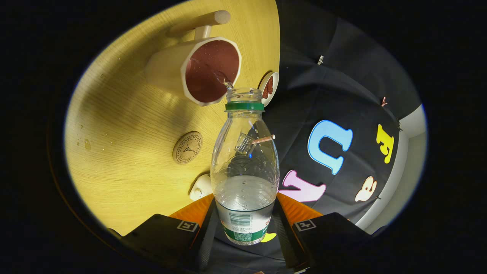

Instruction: Take the bottle from table, then pour the juice into the cup, finally place the bottle on the coaster

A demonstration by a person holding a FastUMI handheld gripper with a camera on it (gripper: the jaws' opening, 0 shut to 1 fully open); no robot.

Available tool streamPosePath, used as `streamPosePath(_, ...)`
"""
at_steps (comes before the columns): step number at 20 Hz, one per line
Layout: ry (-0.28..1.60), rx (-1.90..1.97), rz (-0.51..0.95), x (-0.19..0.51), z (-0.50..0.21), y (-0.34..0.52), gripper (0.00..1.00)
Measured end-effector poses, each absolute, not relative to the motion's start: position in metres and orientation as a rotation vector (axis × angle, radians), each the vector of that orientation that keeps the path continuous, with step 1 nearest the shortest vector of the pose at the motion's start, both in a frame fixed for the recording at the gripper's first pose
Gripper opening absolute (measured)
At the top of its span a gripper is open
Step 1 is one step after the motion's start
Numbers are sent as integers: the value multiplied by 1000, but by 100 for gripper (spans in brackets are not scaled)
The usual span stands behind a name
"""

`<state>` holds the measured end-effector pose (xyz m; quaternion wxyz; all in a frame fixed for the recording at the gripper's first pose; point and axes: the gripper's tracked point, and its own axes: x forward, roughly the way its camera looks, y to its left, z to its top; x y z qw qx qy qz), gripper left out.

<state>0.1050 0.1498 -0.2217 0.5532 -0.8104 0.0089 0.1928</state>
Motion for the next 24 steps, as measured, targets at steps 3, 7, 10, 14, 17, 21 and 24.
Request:
streamPosePath(3, 4, -1932, 461, 108, -221, 152, 76)
streamPosePath(7, -14, -1956, 465, 109, -220, 153, 76)
streamPosePath(10, -25, -1970, 467, 108, -219, 154, 76)
streamPosePath(14, -36, -1989, 472, 108, -218, 155, 76)
streamPosePath(17, -65, -2014, 473, 108, -217, 158, 76)
streamPosePath(21, -134, -2061, 445, 105, -209, 163, 76)
streamPosePath(24, -160, -2090, 432, 103, -205, 164, 76)
